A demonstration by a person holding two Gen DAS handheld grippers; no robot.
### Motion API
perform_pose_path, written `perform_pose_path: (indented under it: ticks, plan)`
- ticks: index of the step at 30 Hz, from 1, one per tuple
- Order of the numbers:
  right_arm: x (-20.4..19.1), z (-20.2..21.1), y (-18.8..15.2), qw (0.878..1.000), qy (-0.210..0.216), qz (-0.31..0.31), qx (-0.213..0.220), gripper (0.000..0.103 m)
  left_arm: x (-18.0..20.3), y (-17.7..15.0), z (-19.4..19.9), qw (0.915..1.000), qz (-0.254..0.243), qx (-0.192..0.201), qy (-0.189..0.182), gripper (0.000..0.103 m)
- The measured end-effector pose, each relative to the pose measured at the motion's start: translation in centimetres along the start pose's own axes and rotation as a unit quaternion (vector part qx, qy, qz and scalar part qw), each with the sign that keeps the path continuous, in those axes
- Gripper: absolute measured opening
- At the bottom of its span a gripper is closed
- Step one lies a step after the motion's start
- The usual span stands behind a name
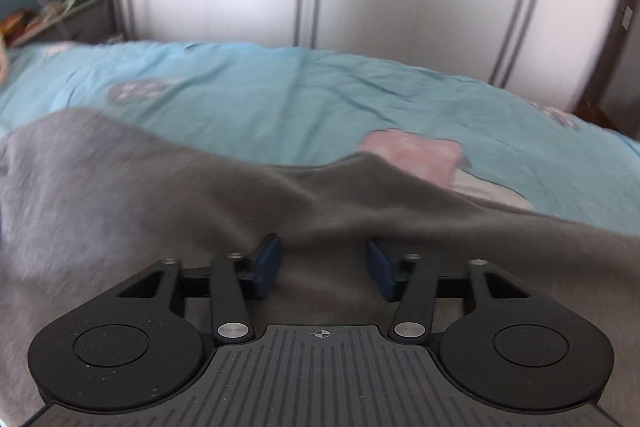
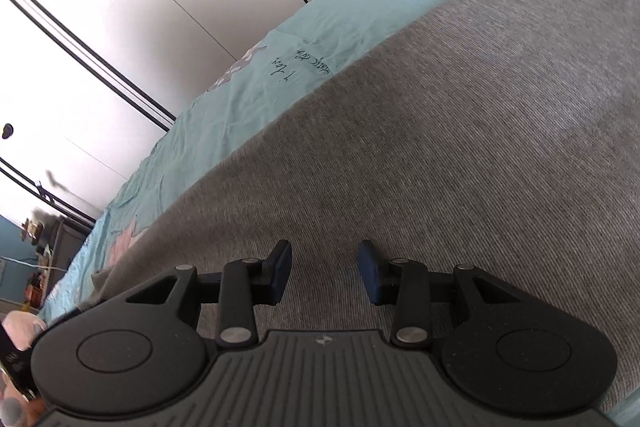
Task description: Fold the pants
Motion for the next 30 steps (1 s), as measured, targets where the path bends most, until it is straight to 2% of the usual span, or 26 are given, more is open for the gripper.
perform_pose_path:
  ticks: [1, 3, 4, 5, 6, 7, 8, 9, 10, 11, 13, 15, 20, 21, 24, 26, 28, 30]
  plan:
    - [0.0, 0.2, 0.0, 1.0, 0.001, -0.002, 0.0, 0.037, -0.6, 0.2, 0.1, 0.9999, 0.006, 0.006, 0.014, 0.043]
    - [0.0, 0.3, -0.1, 1.0, 0.001, -0.001, 0.0, 0.037, -2.1, 0.6, 0.8, 0.997, 0.004, 0.018, 0.075, 0.043]
    - [0.0, 0.4, -0.1, 1.0, 0.001, -0.001, 0.0, 0.037, -3.2, 0.7, 1.1, 0.9949, 0.013, 0.023, 0.097, 0.048]
    - [0.1, 0.4, -0.1, 1.0, 0.001, -0.001, 0.0, 0.037, -4.2, 0.9, 1.4, 0.9938, 0.033, 0.028, 0.103, 0.054]
    - [0.1, 0.4, -0.2, 1.0, 0.002, -0.002, 0.0, 0.037, -4.9, 0.9, 1.9, 0.993, 0.055, 0.032, 0.099, 0.068]
    - [0.1, 0.4, -0.2, 1.0, 0.002, -0.003, 0.0, 0.037, -5.3, 0.9, 2.3, 0.9933, 0.077, 0.034, 0.079, 0.074]
    - [0.1, 0.4, -0.2, 1.0, 0.002, -0.004, 0.0, 0.037, -5.0, 0.9, 2.3, 0.9945, 0.093, 0.028, 0.037, 0.074]
    - [0.1, 0.4, -0.2, 1.0, 0.003, -0.004, 0.0, 0.037, -4.2, 0.6, 2.3, 0.9945, 0.102, 0.01, -0.022, 0.075]
    - [0.1, 0.4, -0.2, 1.0, 0.003, -0.004, 0.0, 0.037, -3.5, 0.2, 2.2, 0.993, 0.103, -0.006, -0.059, 0.079]
    - [0.1, 0.3, -0.2, 1.0, 0.003, -0.004, 0.0, 0.037, -3.0, 0.0, 2.2, 0.9928, 0.096, -0.015, -0.071, 0.081]
    - [0.1, 0.3, -0.2, 1.0, 0.003, -0.005, 0.0, 0.037, -2.7, -0.2, 1.8, 0.9932, 0.09, -0.029, -0.069, 0.087]
    - [0.0, 0.3, -0.1, 1.0, 0.003, -0.005, -0.001, 0.037, -3.1, -0.7, 0.7, 0.993, 0.099, -0.052, -0.041, 0.087]
    - [0.1, 0.4, -0.1, 1.0, 0.004, -0.007, -0.001, 0.037, -6.2, -0.9, 1.1, 0.989, 0.139, -0.044, 0.022, 0.085]
    - [0.1, 0.4, -0.1, 1.0, 0.004, -0.008, -0.001, 0.037, -7.2, -1.1, 1.7, 0.9875, 0.149, -0.044, 0.028, 0.084]
    - [0.1, 0.4, -0.1, 1.0, 0.005, -0.009, -0.001, 0.037, -8.8, -1.1, 1.8, 0.9832, 0.178, -0.038, 0.014, 0.083]
    - [0.1, 0.4, -0.2, 1.0, 0.004, -0.009, -0.001, 0.037, -10.2, -1.5, 2.4, 0.9808, 0.19, -0.035, 0.023, 0.083]
    - [0.1, 0.6, -0.2, 1.0, 0.005, -0.01, -0.001, 0.037, -12.4, -2.2, 3.1, 0.9734, 0.223, -0.033, 0.039, 0.084]
    - [0.3, 0.6, -0.2, 1.0, 0.007, -0.015, -0.002, 0.037, -14.8, -2.8, 3.5, 0.9595, 0.279, -0.024, 0.028, 0.082]
Point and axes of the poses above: each gripper's, at about its wrist camera, not at the fingertips, and z roughly against the way its jaws point, x to its right, y to its top, the point moved 10 cm from there along -z, roughly the way its jaws point, and after that the axes turned 4 degrees about -z, right-handed, at the moved point
